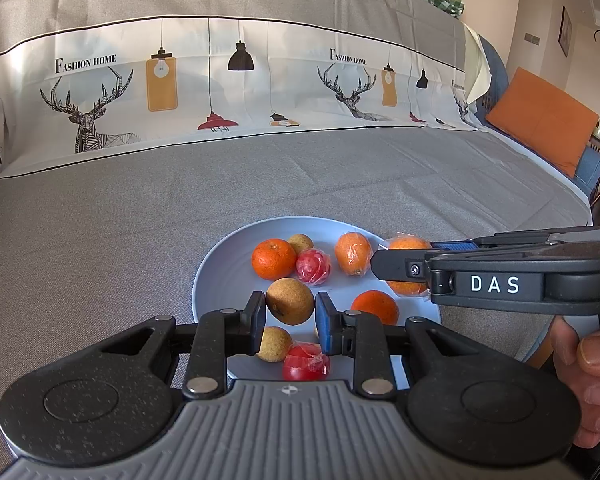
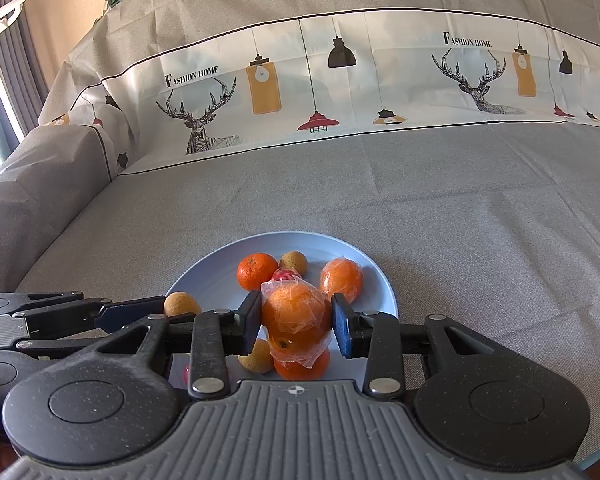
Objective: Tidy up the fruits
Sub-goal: 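Lower the tan fruit onto the plate and open the left tool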
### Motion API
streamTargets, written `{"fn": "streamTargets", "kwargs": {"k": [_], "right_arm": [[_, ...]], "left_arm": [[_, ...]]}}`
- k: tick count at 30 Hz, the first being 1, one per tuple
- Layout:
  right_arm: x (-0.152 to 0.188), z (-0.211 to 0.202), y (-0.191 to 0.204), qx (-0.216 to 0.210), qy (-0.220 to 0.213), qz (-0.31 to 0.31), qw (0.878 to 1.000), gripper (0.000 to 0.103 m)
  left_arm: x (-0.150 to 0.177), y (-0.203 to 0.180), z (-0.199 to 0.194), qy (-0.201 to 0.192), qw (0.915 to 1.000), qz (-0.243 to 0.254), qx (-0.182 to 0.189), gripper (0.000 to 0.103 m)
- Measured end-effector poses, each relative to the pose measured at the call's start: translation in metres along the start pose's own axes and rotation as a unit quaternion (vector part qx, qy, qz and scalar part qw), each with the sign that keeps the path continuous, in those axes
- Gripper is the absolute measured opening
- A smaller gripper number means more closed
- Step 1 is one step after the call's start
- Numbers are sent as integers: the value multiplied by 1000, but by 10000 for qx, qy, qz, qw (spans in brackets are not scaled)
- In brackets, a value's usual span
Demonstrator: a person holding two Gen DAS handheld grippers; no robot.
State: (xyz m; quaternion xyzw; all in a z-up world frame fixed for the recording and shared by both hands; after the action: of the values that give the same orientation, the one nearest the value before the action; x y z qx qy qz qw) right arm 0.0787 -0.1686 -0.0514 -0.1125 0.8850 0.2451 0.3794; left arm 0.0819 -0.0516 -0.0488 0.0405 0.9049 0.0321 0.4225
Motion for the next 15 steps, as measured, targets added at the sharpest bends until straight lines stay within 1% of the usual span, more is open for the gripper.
{"fn": "streamTargets", "kwargs": {"k": [12,13,15], "right_arm": [[0,0,0,-2,11,3,10000,39],[1,1,-1,2,31,4,10000,39],[4,3,-3,36,105,18,9999,40]], "left_arm": [[0,1,1,27,10000,-15,9,29],[-1,1,2,44,10000,-27,7,31],[-1,2,2,49,10000,-53,-12,45]]}}
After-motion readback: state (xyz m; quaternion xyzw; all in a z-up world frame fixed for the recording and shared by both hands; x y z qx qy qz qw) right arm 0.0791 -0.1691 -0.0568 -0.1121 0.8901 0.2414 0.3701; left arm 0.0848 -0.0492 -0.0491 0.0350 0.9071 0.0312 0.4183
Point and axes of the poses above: each gripper's, at about its wrist camera, not at the fingertips, and z roughly the way its jaws point, y to its left, x to its underside, the point moved 7 cm from there along z, roughly the way its jaws point, and after that the axes turned 15 degrees about -x, right-handed, at the moved point
